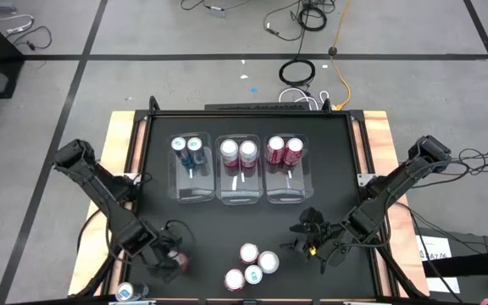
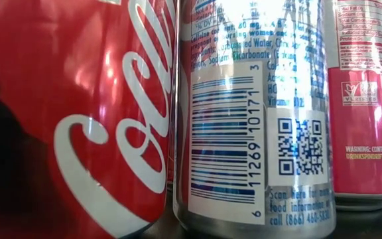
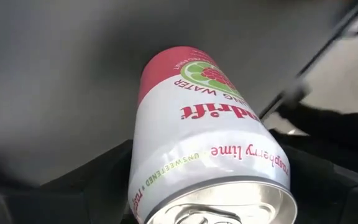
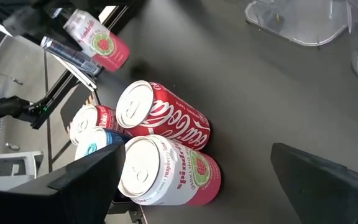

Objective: Sort soda cans
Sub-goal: Put the pink-white soda can into the middle transparent bin

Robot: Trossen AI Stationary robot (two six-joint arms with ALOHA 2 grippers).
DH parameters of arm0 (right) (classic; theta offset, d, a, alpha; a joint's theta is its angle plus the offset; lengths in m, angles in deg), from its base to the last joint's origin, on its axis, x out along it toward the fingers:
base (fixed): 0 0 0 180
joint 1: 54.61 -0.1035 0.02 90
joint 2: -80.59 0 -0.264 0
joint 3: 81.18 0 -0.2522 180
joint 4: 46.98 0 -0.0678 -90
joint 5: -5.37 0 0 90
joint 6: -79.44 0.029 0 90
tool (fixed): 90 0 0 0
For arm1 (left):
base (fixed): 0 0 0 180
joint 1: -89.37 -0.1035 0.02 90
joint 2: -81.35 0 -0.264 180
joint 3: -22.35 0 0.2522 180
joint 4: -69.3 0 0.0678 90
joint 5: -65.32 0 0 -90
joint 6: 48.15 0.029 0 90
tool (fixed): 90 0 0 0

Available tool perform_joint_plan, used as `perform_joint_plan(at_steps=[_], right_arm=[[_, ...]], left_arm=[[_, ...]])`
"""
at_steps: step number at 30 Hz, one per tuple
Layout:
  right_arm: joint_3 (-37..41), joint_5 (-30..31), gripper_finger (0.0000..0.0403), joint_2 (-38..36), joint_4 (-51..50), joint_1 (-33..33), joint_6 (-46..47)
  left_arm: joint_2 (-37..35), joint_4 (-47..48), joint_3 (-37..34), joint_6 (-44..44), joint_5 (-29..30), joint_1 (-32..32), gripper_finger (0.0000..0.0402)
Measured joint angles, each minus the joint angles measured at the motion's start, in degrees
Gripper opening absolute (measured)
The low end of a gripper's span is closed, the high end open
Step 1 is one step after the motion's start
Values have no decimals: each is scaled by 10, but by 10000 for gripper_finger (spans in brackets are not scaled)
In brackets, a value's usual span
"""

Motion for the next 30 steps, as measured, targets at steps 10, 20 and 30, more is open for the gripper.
perform_joint_plan(at_steps=[10,20,30], right_arm=[[0,-2,396,0,0,0,-23],[0,-2,396,0,1,0,-4],[0,34,396,0,1,0,36]], left_arm=[[0,4,98,181,59,-121,343],[-1,83,231,459,60,-329,343],[55,109,311,704,4,-514,343]])
